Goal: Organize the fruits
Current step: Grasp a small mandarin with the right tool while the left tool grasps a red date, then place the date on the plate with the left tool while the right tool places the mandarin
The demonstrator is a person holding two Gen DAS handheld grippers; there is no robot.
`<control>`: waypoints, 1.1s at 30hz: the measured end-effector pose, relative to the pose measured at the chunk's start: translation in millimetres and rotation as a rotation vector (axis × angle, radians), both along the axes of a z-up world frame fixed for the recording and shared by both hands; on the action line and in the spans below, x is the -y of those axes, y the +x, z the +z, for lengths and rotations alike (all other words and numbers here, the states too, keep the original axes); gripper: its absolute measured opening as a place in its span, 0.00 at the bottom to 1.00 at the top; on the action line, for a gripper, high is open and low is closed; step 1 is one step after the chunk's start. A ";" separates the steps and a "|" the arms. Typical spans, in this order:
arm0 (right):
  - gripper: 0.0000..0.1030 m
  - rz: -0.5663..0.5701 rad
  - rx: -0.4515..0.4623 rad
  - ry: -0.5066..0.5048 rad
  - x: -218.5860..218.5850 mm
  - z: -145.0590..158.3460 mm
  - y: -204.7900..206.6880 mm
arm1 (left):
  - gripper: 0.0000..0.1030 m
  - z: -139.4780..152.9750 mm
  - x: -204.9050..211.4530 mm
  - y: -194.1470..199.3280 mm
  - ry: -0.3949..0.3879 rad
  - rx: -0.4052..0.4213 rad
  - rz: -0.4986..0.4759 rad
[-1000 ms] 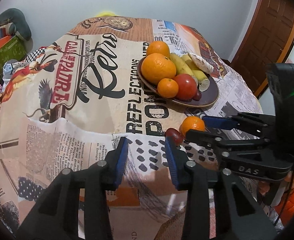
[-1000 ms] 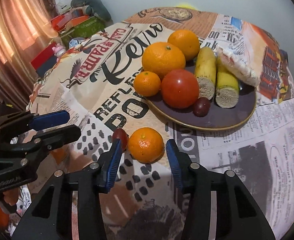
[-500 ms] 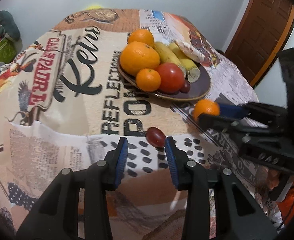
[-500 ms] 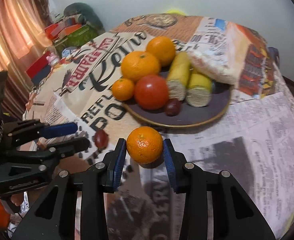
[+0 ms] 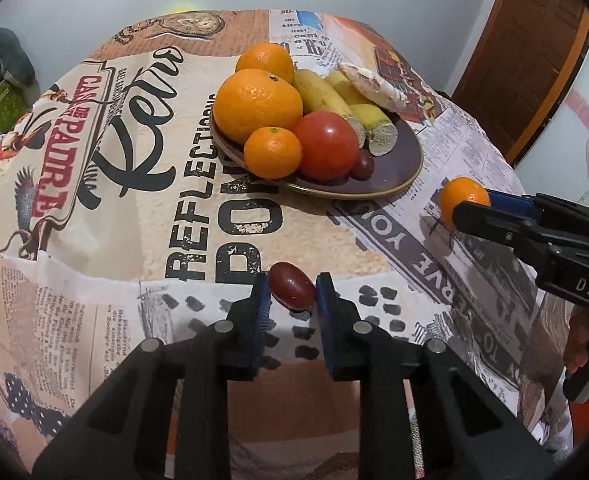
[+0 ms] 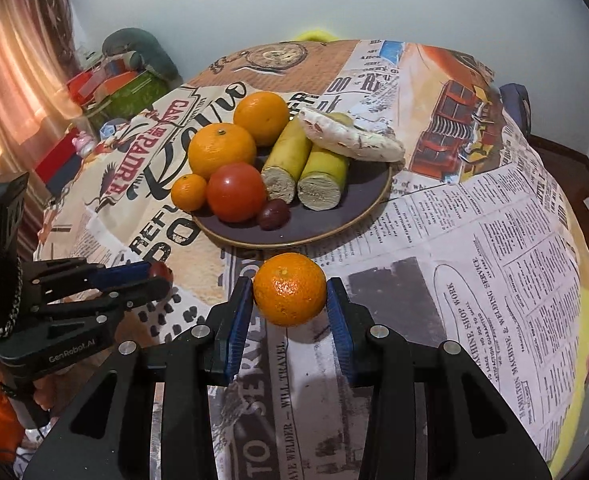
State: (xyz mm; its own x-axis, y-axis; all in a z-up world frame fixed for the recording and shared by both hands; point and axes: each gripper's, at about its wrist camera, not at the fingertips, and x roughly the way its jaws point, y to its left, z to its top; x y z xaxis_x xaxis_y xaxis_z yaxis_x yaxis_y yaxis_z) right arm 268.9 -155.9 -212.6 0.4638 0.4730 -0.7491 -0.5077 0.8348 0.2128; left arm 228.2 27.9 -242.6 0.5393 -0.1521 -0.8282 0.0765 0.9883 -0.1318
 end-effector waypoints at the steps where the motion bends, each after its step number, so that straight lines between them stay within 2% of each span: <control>1: 0.34 -0.002 0.001 0.000 0.0 0.1 -0.1 | 0.21 0.9 0.3 -0.5 -0.002 0.002 -0.004; 9: 0.34 -0.001 0.014 0.008 0.5 4.3 -2.3 | 0.21 9.9 7.1 -3.5 0.006 0.028 -0.023; 18: 0.34 -0.023 0.061 0.022 9.3 18.9 1.1 | 0.21 45.2 9.7 0.8 -0.005 0.122 -0.013; 25: 0.34 -0.042 0.099 0.041 16.8 30.7 15.0 | 0.21 66.7 12.7 16.6 -0.015 0.182 -0.017; 33: 0.34 -0.052 0.136 0.062 15.1 38.4 34.0 | 0.21 77.7 15.9 40.2 -0.008 0.233 -0.010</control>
